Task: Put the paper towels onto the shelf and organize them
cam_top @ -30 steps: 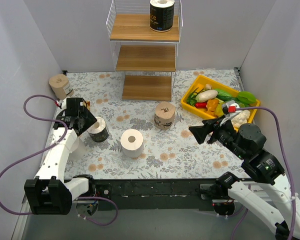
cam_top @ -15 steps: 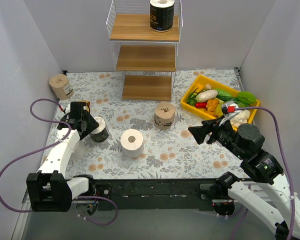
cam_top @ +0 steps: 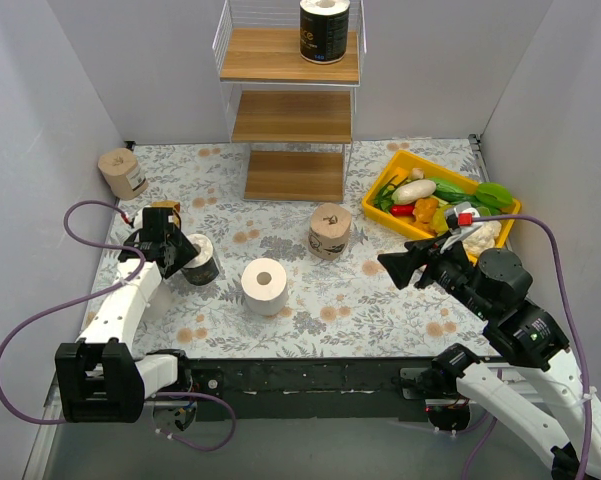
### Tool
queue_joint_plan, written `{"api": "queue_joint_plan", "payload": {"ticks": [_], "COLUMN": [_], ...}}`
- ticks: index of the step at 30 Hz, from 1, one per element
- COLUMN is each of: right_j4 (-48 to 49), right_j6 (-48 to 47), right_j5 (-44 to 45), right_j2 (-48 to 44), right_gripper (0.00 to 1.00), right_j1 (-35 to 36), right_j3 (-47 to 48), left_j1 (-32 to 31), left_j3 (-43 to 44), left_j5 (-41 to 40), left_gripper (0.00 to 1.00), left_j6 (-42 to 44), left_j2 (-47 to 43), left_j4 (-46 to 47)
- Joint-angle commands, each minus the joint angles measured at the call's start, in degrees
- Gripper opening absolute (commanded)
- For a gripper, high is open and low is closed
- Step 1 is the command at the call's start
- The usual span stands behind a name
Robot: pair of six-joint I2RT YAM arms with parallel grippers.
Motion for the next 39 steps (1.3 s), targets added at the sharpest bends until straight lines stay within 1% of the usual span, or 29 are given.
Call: {"api": "queue_joint_plan", "payload": {"ticks": [1,4,8,12,18,22,23,25,26,29,30,32,33,35,36,38,39], "right_j4": [2.88,2.88,2.7,2.79,2.88,2.88,2.79,2.7,2.7,2.44,2.53,2.35,2.26,1.74,1.39,0.42,0.07], "right_j6": [0.46,0.46,0.28,0.28,0.28,0.2,0.19,0.2,0.28,0.28,0.28,0.28,0.28,0.28,0.28,0.11,0.02], "right_j5": [-0.09,0.08,0.26,0.52,0.35,-0.18,-0.18,-0.09,-0.09,0.08,0.17,0.08,0.0,-0.09,0.08,0.35,0.52], "right_j2": [-0.52,-0.43,-0.52,-0.69,-0.43,-0.17,0.01,0.01,-0.08,0.1,0.1,0.19,0.27,0.45,0.54,0.62,0.63], "right_gripper": [0.79,0.79,0.79,0.79,0.79,0.79,0.79,0.79,0.79,0.79,0.79,0.79,0.79,0.79,0.79,0.79,0.79], "right_j1": [0.1,0.1,0.1,0.1,0.18,0.18,0.1,0.1,0.18,0.1,0.18,0.1,0.1,0.1,0.1,0.1,0.1], "right_j3": [-0.21,-0.03,0.05,0.23,0.58,0.76,0.76,0.84,0.93,1.2,1.28,1.55,1.55,1.81,1.99,2.69,2.95], "left_j1": [0.07,0.07,0.07,0.07,-0.01,-0.1,-0.19,-0.45,-0.54,-1.07,-1.33,-2.38,-3.0,-3.62,-4.05,-4.32,-4.58], "left_j3": [-0.63,-0.63,-0.71,0.08,4.2,9.29,11.92,15.27,18.76,24.66,29.04,34.24,39.23,43.91,49.5,54.98,59.62], "left_j5": [1.51,2.82,6.24,7.58,9.42,10.92,10.92,13.63,14.16,16.63,16.8,16.81,16.89,17.5,17.77,19.25,19.35], "left_gripper": [0.48,0.45,0.35,0.29,0.24,0.22,0.22,0.21,0.21,0.21,0.21,0.21,0.2,0.2,0.2,0.2,0.19], "left_j6": [0.34,0.61,1.48,2.19,2.19,2.1,2.01,1.66,1.49,1.31,1.22,1.4,1.31,0.78,0.52,0.08,-0.1], "left_j2": [-0.01,-0.19,-0.89,-0.1,-1.51,-1.86,-1.51,-0.99,-0.03,2.35,4.53,6.39,7.97,9.73,11.74,14.21,15.27], "left_j4": [1.13,1.84,3.59,3.16,1.14,-0.44,-1.06,-1.85,-2.64,-5.18,-6.06,-7.91,-8.27,-8.45,-8.62,-8.8,-8.88]}}
